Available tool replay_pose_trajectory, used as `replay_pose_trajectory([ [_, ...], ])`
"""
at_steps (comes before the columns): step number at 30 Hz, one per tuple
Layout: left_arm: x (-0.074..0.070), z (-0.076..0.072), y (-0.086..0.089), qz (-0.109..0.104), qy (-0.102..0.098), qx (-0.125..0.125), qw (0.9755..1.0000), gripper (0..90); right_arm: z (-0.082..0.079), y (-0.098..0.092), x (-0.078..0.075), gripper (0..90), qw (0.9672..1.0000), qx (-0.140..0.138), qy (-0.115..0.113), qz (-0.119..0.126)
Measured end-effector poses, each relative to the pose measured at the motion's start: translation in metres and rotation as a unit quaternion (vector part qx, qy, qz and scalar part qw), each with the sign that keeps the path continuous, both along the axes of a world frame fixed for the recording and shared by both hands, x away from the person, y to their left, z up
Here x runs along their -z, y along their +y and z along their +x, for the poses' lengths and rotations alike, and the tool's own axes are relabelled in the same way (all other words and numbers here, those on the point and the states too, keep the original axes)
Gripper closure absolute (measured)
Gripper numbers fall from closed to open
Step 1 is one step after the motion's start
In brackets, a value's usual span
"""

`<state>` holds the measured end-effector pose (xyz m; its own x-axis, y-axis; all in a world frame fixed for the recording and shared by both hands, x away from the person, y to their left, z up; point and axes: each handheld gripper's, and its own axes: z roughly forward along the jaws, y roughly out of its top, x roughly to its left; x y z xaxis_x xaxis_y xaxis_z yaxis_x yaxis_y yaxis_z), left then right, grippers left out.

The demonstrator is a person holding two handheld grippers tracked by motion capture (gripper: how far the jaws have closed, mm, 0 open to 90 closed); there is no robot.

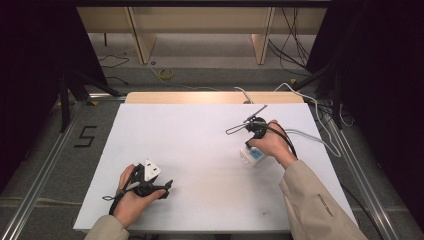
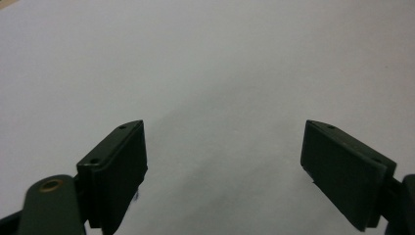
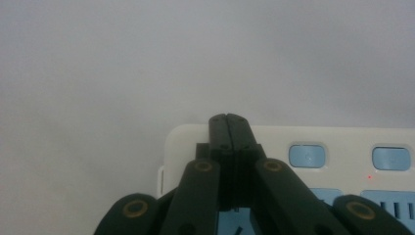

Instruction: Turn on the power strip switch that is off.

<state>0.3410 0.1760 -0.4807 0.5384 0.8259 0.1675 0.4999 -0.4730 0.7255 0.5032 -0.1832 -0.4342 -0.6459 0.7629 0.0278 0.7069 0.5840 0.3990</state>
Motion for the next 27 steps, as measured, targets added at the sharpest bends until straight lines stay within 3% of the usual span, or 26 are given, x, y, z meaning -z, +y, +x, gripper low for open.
replay_pose_trajectory([
  [27, 0.0006, -0.0002, 0.0005, -0.002, 0.001, -0.002, 1.0, 17.2, -0.0022, -0.0018, 0.0015, 90.0, 0.9999, 0.009, -0.006, 0.01],
])
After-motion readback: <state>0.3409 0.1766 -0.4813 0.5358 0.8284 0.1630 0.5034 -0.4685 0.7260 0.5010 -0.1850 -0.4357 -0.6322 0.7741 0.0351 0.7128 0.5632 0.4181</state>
